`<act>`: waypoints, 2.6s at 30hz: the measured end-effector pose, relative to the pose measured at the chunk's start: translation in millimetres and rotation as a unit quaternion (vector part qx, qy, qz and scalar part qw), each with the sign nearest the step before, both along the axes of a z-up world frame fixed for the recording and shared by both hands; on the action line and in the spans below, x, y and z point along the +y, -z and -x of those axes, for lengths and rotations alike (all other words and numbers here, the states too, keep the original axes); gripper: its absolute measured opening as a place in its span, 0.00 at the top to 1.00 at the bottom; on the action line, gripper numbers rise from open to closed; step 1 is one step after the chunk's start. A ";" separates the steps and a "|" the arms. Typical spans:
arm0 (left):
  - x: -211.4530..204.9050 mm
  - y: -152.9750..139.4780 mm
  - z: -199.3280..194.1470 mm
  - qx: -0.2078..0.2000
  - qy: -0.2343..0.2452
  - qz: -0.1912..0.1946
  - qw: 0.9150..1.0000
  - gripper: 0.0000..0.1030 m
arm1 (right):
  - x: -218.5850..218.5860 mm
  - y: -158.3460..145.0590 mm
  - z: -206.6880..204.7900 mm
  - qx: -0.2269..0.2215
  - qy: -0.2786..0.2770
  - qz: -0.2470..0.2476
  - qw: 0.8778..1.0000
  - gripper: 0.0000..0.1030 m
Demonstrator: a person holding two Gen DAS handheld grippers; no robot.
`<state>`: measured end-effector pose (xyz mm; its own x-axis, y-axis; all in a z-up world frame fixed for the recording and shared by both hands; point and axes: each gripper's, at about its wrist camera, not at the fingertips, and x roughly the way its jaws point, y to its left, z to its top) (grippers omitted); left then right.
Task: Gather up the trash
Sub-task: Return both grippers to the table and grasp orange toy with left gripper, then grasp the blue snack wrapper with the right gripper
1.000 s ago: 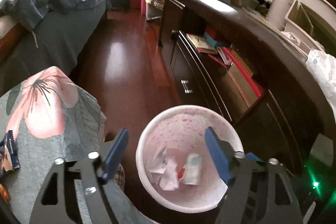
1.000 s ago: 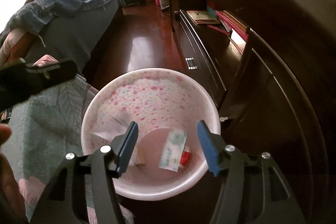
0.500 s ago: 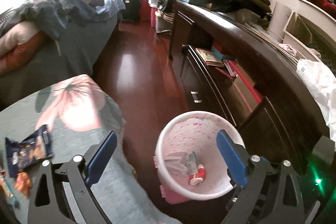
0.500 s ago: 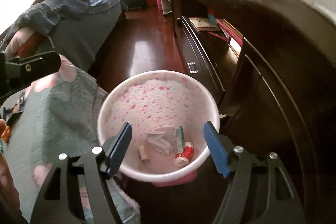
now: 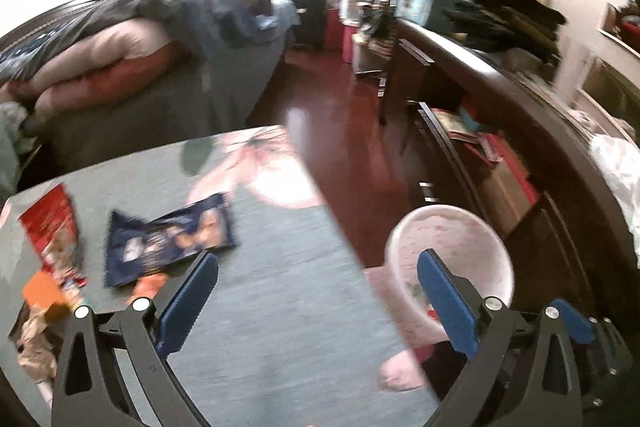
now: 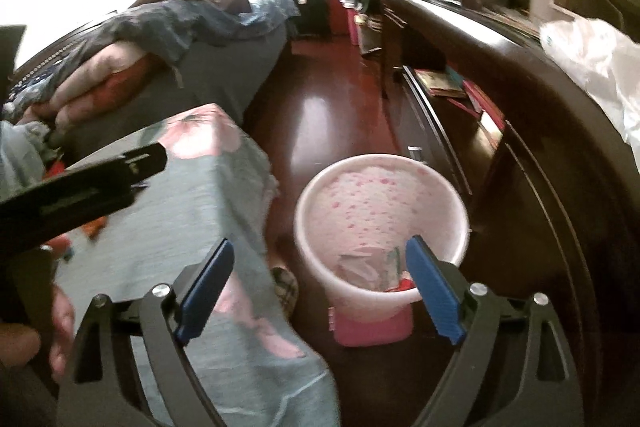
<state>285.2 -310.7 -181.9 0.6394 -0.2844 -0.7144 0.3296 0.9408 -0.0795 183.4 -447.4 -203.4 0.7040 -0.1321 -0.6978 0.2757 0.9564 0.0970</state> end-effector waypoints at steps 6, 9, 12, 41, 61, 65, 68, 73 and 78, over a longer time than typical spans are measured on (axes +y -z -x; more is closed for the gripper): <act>45.2 24.8 -21.0 0.026 -0.072 -0.025 0.997 0.04 | 29.5 -3.8 -3.6 0.002 -0.032 0.010 0.999 0.14; 60.5 43.1 -38.1 0.048 -0.094 -0.030 0.994 0.09 | 37.9 -3.8 -5.3 0.002 -0.042 0.012 0.999 0.14; 65.4 57.0 -49.4 0.074 -0.093 -0.030 0.992 0.26 | 44.7 -4.6 -6.9 0.002 -0.047 0.015 0.999 0.14; 208.1 -12.0 17.4 -0.011 -0.145 0.033 0.989 0.72 | 184.0 1.9 -163.7 0.042 -0.148 -0.003 0.988 0.03; 220.6 -12.7 20.7 -0.012 -0.135 0.052 0.989 0.72 | 202.8 30.3 -206.9 0.081 -0.146 0.004 0.986 0.92; 219.5 -12.4 23.0 -0.010 -0.135 0.052 0.989 0.72 | 195.4 19.6 -193.3 0.062 -0.146 -0.012 0.987 0.92; 220.0 -14.4 25.2 -0.010 -0.137 0.051 0.989 0.72 | 188.0 11.1 -182.4 0.050 -0.146 -0.025 0.988 0.92; 215.9 -20.7 30.9 -0.017 -0.136 0.050 0.989 0.72 | 177.0 -6.5 -158.5 0.026 -0.145 -0.029 0.989 0.92; 205.1 -27.1 36.0 -0.023 -0.129 0.048 0.990 0.72 | 163.1 -21.0 -134.0 0.005 -0.136 -0.022 0.990 0.92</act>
<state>249.2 -105.6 -154.8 0.7309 -0.1725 -0.6603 0.0853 0.9830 -0.1624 317.4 -284.3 -182.4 0.7029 0.0920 -0.7053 0.0095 0.9903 0.1386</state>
